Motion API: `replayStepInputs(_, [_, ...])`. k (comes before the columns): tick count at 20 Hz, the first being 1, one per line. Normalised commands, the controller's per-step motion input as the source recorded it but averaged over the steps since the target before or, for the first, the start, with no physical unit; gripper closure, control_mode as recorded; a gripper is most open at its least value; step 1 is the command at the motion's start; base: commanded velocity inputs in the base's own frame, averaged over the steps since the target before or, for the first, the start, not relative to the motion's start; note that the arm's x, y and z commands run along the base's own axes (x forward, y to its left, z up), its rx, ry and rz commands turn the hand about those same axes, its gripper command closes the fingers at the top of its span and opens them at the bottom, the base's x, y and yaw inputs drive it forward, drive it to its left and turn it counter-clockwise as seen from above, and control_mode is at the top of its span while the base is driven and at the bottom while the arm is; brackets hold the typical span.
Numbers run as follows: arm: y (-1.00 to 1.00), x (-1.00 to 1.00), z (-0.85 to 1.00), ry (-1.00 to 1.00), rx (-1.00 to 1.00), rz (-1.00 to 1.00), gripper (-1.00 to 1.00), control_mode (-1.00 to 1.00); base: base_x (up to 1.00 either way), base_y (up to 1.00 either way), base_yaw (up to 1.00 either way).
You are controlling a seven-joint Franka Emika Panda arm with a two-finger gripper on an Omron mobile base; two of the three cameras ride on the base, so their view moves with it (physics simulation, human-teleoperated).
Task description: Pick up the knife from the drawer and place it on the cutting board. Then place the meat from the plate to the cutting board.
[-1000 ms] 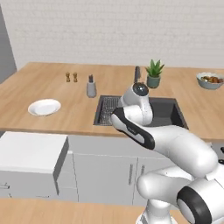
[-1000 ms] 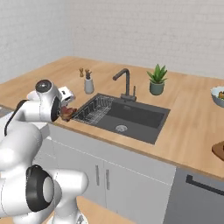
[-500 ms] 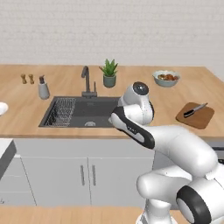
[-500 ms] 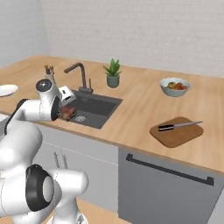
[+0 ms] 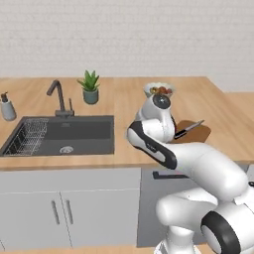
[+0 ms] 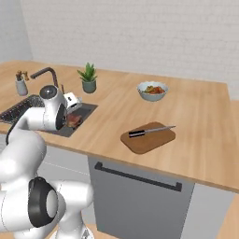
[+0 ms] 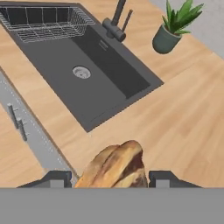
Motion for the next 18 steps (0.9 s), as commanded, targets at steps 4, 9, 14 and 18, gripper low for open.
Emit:
replayStepInputs(4, [0.0,0.0,0.0,0.0,0.0,0.0,1.0,1.0,0.88,-0.17,-0.04])
replayStepInputs(9, [0.0,0.0,0.0,0.0,0.0,0.0,1.0,1.0,0.81,-0.2,-0.04])
replayStepInputs(14, [-0.14,0.13,0.0,0.03,0.0,-0.02,1.0,-1.0,0.25,-0.21,-0.03])
replayStepInputs(18, [-0.42,0.26,0.0,0.05,0.0,-0.06,1.0,-1.0,0.0,0.0,0.0])
